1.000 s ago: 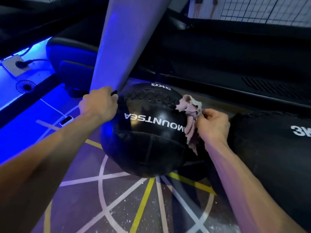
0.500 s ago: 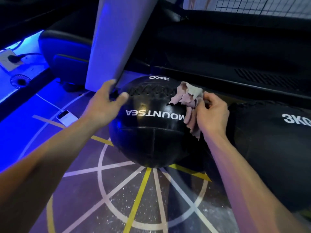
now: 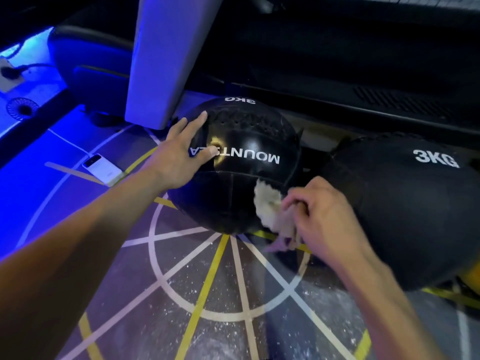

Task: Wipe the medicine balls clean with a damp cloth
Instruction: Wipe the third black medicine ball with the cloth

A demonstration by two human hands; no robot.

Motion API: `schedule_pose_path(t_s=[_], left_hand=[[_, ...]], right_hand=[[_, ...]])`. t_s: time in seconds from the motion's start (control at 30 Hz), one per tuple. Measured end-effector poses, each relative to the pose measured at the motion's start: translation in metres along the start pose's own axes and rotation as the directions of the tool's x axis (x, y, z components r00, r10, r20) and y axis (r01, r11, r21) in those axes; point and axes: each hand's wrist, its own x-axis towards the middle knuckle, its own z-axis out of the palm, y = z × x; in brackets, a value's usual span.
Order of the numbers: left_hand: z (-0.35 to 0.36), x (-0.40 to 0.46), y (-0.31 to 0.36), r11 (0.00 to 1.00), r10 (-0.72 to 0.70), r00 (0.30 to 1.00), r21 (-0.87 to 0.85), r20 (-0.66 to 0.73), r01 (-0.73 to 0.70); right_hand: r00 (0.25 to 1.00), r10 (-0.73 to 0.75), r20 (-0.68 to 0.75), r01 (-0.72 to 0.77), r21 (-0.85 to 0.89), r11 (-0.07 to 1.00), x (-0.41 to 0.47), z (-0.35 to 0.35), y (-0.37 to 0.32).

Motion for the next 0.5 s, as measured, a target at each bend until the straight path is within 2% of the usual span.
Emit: schedule_pose_path(t_s=[0.07,0.17,0.3,0.37,0.43,0.5], left_hand=[[0.0,-0.002,0.003,1.0,-0.001,1.0,-0.003,0.0,0.001],[0.0,-0.003,0.007,1.0,-0.019,1.0,0.001,-0.002,0.019],[-0.002,-0.005,0.012,0.999,-0.029,0.999,-0.016,0.02,0.029],[-0.004,-0.005,0.013,0.999,-0.032,0.999,-0.019,0.03,0.033],[-0.006,-0.006,0.013,0.999,-0.033,0.999,-0.032,0.038,0.034],[-0.004,-0.006,0.013,0.999,-0.03,0.999,-0.035,0.042,0.032]], right_hand=[[0.997,-0.001,-0.083,0.003,0.03,1.0,-0.012,0.016,0.003],[0.963,0.054,-0.263,0.023,0.283,0.959,-0.007,0.022,-0.002],[0.864,0.019,-0.504,0.222,0.413,0.883,0.033,0.019,-0.029],[0.844,-0.105,-0.527,0.318,0.333,0.888,0.055,0.03,-0.034],[0.839,-0.242,-0.486,0.35,0.144,0.926,0.062,0.054,-0.029],[0.854,-0.324,-0.408,0.38,0.064,0.923,0.045,0.09,-0.013]])
